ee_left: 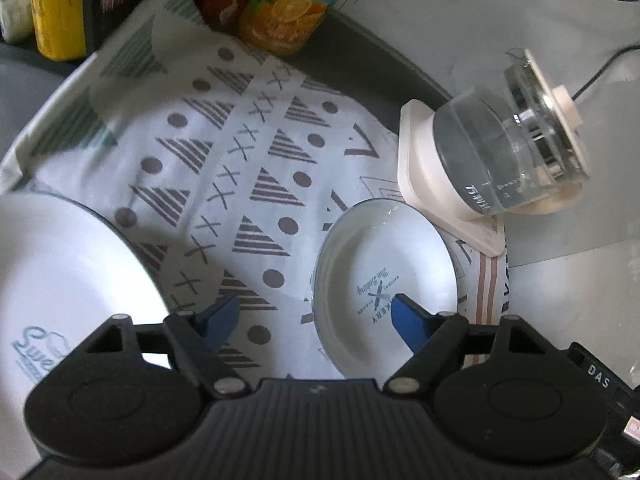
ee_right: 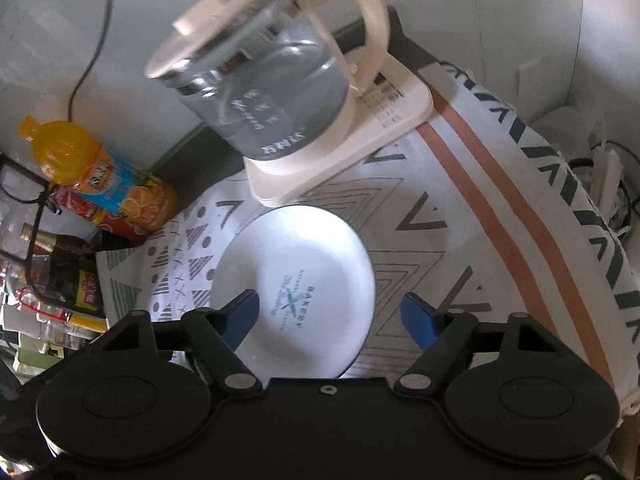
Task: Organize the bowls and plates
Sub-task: 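Close the grippers on the 'Bakery' plate rim and tilt it up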
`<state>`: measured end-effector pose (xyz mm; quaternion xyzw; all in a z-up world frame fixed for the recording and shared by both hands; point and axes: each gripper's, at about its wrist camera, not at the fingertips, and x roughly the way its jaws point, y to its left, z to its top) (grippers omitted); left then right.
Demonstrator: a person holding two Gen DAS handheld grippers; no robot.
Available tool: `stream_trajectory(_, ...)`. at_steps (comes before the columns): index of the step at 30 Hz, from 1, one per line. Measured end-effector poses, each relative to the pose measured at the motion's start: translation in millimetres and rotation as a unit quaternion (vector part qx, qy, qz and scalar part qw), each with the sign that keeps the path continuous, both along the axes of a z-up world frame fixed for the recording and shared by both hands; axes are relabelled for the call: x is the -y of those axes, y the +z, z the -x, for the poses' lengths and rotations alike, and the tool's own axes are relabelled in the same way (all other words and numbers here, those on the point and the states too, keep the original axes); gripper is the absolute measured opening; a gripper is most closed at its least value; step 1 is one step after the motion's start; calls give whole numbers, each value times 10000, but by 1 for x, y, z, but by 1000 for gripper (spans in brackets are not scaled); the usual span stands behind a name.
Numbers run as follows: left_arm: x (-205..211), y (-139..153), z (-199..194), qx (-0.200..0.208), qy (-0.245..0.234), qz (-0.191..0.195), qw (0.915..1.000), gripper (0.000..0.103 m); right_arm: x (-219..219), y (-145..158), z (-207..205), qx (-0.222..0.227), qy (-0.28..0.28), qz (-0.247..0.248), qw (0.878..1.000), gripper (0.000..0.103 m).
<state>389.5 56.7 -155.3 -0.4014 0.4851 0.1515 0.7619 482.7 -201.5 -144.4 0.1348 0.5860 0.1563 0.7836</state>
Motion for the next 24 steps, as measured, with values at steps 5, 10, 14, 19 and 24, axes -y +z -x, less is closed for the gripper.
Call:
stream_trajectory(5,1,-22,-11,-105,130,232,9996,60,3,-17,-22,-261,122,77,9996,64)
stream_trajectory(10,2,-38,-21,-190,220,475,9984,46,4,-42,-39,-725,215,-35,9971,52)
stream_trajectory(14,3,-51,-29,-287,222,637,9973,33,2,-57,-46,-929,333,-18,9951,43)
stream_trajectory(19,7,-59,-36,-345,170,747,9965,24,-1,-73,-50,-1139,489,-74,9923,36)
stream_trajectory(24,8,-66,-38,-399,175,750,9962,16,-2,-82,-53,-1196,631,-144,9907,32)
